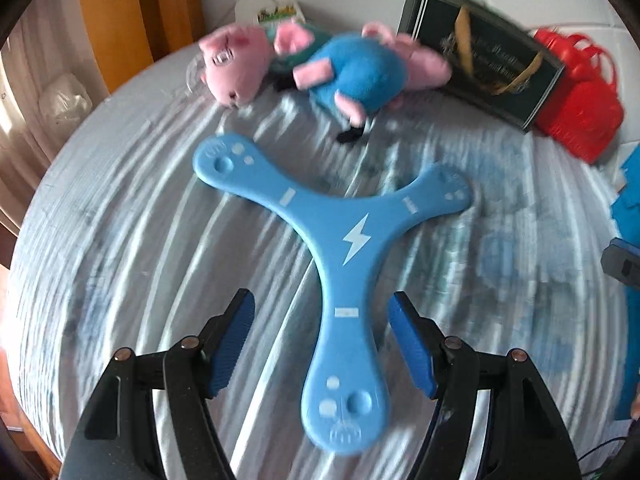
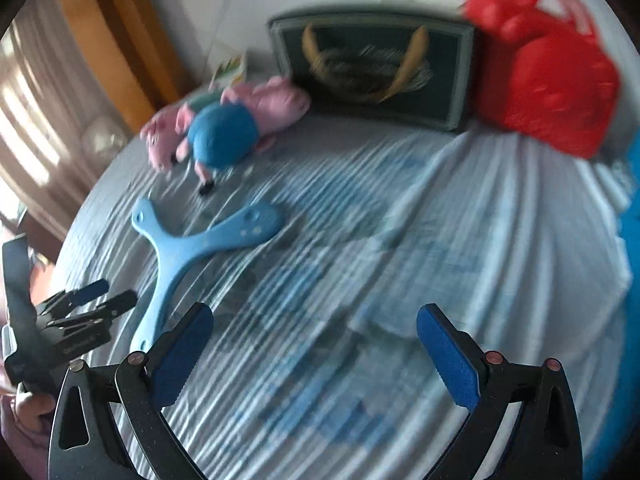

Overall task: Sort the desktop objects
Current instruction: 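Return both tools to the bed toward the blue boomerang toy, then grasp the blue boomerang toy with left tool while right tool grasps the blue George plush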

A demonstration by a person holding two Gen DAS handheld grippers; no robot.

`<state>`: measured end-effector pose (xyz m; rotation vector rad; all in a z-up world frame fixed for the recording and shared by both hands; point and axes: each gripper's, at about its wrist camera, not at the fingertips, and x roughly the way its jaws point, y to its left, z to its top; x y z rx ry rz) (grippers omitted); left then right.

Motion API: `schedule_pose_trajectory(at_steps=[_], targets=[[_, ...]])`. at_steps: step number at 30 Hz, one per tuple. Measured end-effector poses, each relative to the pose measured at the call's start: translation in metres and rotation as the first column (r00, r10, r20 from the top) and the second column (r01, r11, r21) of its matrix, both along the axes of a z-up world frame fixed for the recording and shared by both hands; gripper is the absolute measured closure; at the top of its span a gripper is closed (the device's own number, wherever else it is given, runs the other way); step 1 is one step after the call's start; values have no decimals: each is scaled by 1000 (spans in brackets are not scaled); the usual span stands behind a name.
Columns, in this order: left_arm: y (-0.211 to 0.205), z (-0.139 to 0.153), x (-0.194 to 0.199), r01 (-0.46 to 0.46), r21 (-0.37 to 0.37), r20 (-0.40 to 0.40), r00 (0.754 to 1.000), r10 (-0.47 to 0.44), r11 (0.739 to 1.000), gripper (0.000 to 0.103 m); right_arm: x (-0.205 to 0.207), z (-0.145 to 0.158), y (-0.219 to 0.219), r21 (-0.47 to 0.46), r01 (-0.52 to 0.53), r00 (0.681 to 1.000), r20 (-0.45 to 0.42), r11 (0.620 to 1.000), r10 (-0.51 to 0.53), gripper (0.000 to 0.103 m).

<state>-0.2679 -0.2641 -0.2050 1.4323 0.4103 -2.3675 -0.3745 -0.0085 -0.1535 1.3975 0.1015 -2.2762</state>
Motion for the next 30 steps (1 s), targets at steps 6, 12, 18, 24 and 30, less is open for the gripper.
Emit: schedule_pose_trajectory(at_steps=[6,12,18,24,30], targets=[[1,-29,-30,-2,-43,31,1000,4,999,35,-19,-36,-27,4,-51,997,62,999,50,0],[-11,-25,-43,-15,24,-58,998,16,1000,59,-31,-56,-26,10,-43,994,100,999,41,0],[-34,-16,-28,-64,104,-106,991,76,992,59,-38,-63,-48,-45,-96,987,128,994,101,0],[-34,2,-27,-51,-45,-98,994,46,998,59,-48,-51,-69,-40,-106,991,73,994,108,0],[-60,-10,-10,-130,-73,-73,989,125,989,59,-61,-38,-70,-17,-90,995,35,996,91,0]])
